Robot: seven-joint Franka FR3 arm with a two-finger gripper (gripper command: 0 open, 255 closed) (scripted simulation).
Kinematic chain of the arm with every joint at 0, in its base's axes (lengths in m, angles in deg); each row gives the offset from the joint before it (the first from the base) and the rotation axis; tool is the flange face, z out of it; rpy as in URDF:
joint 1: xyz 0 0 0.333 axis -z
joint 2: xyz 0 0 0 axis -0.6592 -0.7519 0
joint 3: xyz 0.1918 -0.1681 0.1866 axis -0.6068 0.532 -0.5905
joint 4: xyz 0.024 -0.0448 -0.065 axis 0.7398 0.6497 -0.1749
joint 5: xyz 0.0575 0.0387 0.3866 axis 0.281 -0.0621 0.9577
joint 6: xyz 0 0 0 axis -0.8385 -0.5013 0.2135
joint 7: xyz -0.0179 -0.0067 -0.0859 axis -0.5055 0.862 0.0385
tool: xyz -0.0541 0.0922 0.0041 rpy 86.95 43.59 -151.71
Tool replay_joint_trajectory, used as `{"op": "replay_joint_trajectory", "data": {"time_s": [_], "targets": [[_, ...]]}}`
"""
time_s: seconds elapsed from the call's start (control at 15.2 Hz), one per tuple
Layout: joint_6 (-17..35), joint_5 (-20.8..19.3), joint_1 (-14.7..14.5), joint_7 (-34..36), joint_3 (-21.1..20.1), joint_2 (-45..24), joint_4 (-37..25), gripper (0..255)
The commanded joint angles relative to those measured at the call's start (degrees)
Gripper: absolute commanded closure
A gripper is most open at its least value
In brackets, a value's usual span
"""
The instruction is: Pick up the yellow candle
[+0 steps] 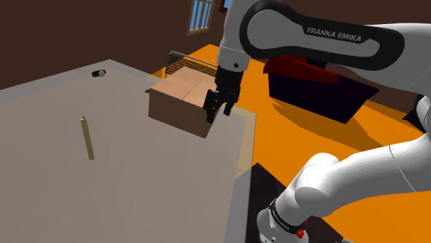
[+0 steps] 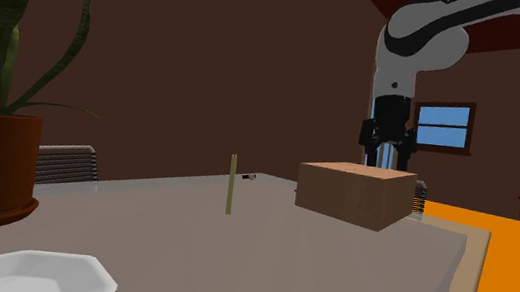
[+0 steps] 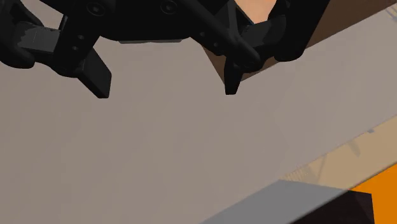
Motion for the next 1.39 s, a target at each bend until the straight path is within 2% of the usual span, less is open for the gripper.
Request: {"op": "replay_joint_trajectory", "data": {"time_s": [0.0,0.33,0.66,0.99,1.32], "targets": [[1.0,0.4,-0.4,2.5,-2.1,-2.9,-2.6,0],[3.5,-0.4,-1.2,8.9,-7.3,-11.7,-10.3,0],[4.9,-3.7,-2.2,16.0,-12.1,-21.8,-19.7,0],[4.4,-9.5,-4.7,23.7,-16.0,-33.4,-31.4,0],[1.2,-17.1,-10.2,30.7,-17.7,-46.6,-46.5,0]]}}
